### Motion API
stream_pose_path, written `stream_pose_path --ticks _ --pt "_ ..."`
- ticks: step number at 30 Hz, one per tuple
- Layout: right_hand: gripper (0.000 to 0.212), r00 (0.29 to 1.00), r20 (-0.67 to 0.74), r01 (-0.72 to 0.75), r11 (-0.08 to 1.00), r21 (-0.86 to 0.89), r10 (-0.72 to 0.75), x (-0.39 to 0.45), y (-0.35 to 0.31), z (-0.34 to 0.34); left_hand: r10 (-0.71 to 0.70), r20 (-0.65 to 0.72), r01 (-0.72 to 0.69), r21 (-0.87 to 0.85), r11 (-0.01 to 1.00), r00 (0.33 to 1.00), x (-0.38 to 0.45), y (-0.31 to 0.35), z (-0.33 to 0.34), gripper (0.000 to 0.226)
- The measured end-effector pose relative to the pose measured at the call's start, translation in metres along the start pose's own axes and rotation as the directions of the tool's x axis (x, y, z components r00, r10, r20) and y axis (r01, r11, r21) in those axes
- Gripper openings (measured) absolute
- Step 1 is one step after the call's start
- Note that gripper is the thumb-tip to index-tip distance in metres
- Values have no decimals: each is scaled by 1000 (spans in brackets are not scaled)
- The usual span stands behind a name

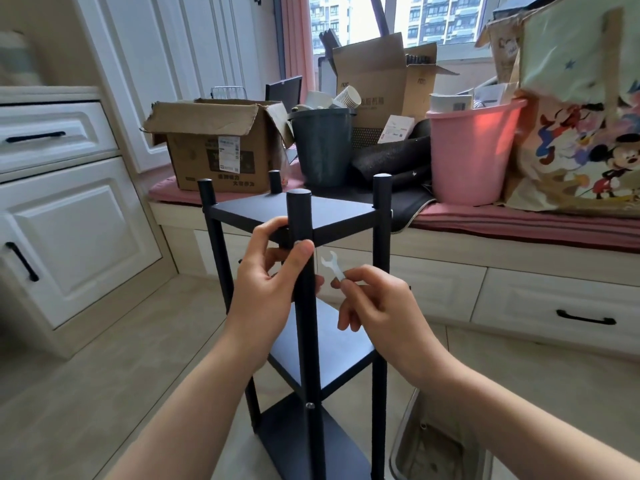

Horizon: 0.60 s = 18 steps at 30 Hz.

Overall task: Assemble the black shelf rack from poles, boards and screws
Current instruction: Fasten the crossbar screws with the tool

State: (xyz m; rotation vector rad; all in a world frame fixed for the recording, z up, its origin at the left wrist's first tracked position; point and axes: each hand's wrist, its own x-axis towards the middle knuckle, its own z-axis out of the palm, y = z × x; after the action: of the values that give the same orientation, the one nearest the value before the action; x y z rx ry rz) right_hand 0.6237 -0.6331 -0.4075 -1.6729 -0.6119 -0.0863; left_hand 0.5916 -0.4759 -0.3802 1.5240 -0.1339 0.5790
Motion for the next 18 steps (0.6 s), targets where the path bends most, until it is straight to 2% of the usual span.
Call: stream_pose_path --ticks 7,13,16,18 --pt "19 994 -107 24 999 34 -20 13 -6 12 -30 -48 27 -53 998 998 7 -1 4 32" --pt "18 989 -143 -21 1000 16 23 23 -4 18 -31 -95 24 -78 997 995 12 -2 2 29" --pt "18 988 -136 -77 997 11 78 28 -1 19 -10 -117 6 -27 1000 993 15 -3 -5 29" --pt "19 986 -127 -111 994 18 112 33 0 22 28 -133 -17 84 996 991 17 -5 -10 31"
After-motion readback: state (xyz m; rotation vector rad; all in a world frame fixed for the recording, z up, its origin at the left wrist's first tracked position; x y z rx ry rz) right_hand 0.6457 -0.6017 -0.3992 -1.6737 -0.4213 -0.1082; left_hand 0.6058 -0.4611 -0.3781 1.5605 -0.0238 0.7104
